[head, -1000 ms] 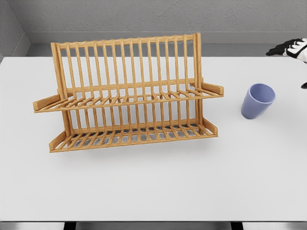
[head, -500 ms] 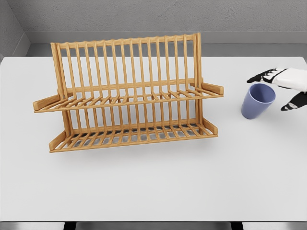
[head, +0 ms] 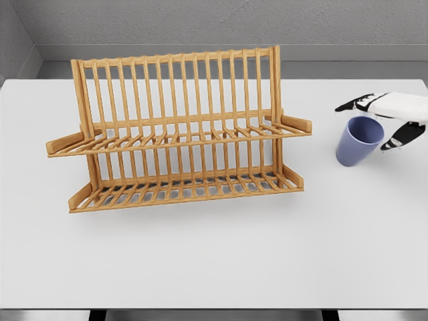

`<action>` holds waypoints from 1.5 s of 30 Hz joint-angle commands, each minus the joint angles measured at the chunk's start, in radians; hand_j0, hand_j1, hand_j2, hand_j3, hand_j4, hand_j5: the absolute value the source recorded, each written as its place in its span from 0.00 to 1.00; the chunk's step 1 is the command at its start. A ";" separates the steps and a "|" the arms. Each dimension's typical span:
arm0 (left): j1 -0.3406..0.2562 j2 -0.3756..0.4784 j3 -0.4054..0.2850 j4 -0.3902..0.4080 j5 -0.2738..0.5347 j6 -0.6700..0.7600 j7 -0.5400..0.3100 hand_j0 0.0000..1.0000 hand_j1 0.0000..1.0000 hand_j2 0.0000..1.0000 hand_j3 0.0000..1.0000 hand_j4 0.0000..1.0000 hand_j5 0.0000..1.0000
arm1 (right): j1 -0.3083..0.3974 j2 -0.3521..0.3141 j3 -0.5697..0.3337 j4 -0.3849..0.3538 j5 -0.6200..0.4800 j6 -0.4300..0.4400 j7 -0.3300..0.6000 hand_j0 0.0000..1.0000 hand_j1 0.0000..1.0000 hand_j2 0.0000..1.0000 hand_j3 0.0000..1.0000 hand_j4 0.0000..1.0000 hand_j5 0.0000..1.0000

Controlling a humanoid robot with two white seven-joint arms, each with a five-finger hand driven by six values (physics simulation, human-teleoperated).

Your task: Right arm put cup on second shelf

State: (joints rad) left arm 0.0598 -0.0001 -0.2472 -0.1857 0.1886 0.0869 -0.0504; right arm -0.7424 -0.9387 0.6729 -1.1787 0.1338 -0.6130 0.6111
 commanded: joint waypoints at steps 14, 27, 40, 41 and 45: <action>0.000 0.000 0.000 0.000 0.000 0.001 0.000 1.00 1.00 1.00 1.00 1.00 1.00 | -0.006 0.014 0.034 0.027 -0.005 0.002 0.000 0.71 0.71 0.71 0.71 0.71 0.71; -0.002 0.000 0.000 0.000 0.000 0.001 0.000 1.00 1.00 1.00 1.00 1.00 1.00 | -0.017 0.011 0.022 0.008 -0.008 0.002 0.000 0.65 0.65 0.65 0.65 0.65 0.65; -0.002 0.000 0.000 0.000 0.000 0.001 0.000 1.00 1.00 1.00 1.00 1.00 1.00 | -0.028 0.008 -0.093 -0.033 -0.010 0.002 0.000 0.65 0.65 0.65 0.65 0.65 0.65; -0.002 0.000 0.000 0.000 0.000 -0.001 0.000 1.00 1.00 1.00 1.00 1.00 1.00 | -0.028 0.008 -0.098 -0.044 -0.010 0.002 0.000 0.65 0.65 0.65 0.65 0.65 0.65; 0.000 0.000 0.000 0.000 0.000 0.001 0.000 1.00 1.00 1.00 1.00 1.00 1.00 | -0.032 0.005 -0.128 -0.071 -0.010 0.002 0.000 0.65 0.65 0.65 0.65 0.65 0.65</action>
State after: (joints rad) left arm 0.0583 -0.0001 -0.2473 -0.1857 0.1886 0.0869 -0.0504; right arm -0.7747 -0.9316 0.5645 -1.2347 0.1313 -0.6142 0.6117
